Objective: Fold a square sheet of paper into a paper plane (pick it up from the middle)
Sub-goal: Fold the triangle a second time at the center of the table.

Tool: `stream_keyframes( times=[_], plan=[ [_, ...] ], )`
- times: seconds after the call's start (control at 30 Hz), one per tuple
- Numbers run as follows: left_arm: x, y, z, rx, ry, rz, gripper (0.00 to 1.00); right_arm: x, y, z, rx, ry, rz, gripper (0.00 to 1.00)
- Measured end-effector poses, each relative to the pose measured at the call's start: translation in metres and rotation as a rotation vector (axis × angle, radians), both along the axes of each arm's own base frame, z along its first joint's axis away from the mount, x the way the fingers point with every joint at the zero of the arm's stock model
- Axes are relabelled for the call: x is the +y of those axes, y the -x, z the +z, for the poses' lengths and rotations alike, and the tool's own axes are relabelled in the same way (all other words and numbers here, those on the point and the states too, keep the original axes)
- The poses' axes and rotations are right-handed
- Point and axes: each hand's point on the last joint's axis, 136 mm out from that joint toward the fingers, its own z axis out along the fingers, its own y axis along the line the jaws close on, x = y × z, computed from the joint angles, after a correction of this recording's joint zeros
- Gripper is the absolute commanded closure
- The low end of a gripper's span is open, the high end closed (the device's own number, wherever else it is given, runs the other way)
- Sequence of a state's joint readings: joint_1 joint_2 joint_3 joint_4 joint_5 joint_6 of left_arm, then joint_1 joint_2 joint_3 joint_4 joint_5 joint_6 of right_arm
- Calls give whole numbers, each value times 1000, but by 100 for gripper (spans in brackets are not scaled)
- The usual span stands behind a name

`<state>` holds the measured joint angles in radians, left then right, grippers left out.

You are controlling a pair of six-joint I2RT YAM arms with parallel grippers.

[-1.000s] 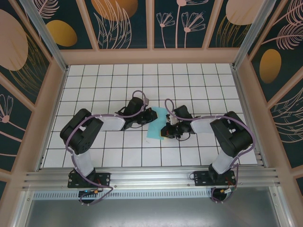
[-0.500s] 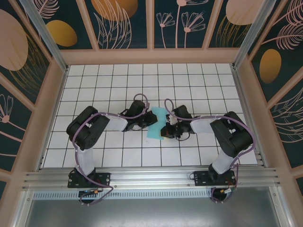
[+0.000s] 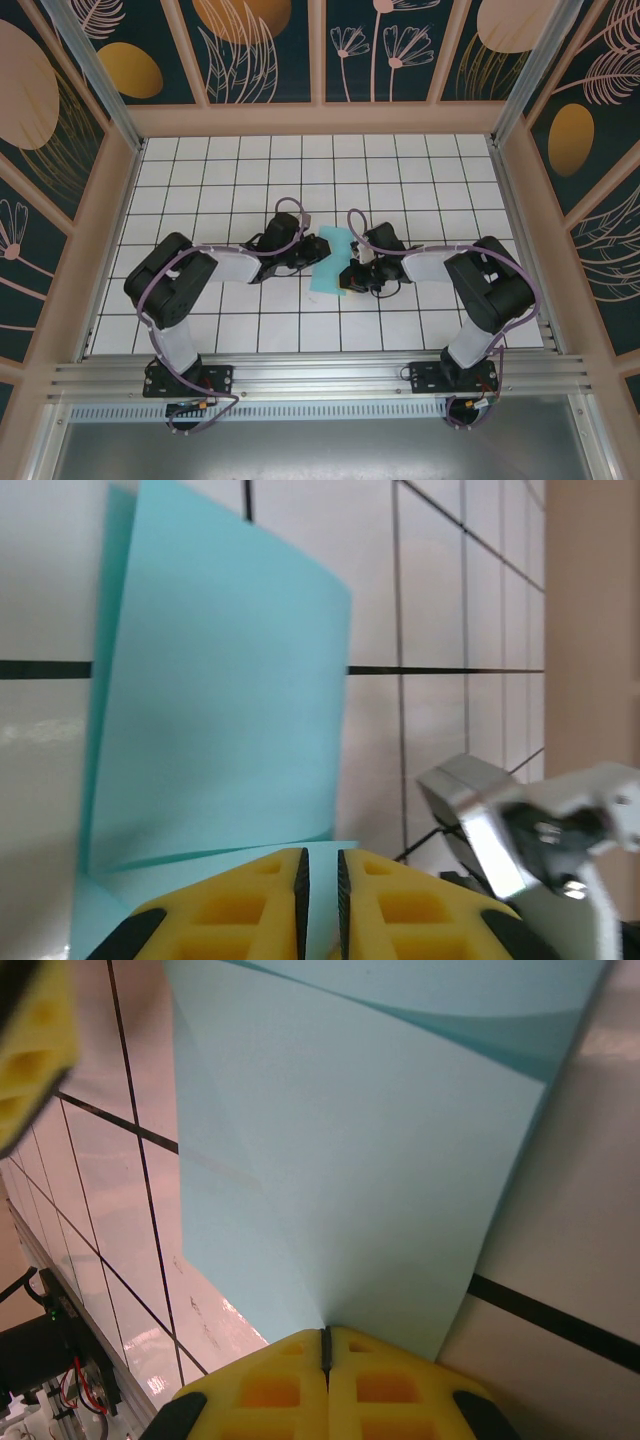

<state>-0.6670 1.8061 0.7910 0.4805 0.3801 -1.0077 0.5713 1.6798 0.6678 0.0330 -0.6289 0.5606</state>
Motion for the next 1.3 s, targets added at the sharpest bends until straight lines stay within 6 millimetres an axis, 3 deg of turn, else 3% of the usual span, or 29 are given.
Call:
stream_keyframes(
  times=[0.17,0.43,0.77,1.3],
  plan=[
    [-7,2,4,-8,35,-20,84,0,0,0,0,0,0,100],
    [-9,13,-38,85,-3,-42,88,0,0,0,-1,1,-2,100],
    [-7,10,-41,92,-12,-11,92,-2,0,1,-17,13,-8,99],
    [-7,9,-41,95,-24,-5,92,-17,23,2,-24,10,-9,99]
  ],
)
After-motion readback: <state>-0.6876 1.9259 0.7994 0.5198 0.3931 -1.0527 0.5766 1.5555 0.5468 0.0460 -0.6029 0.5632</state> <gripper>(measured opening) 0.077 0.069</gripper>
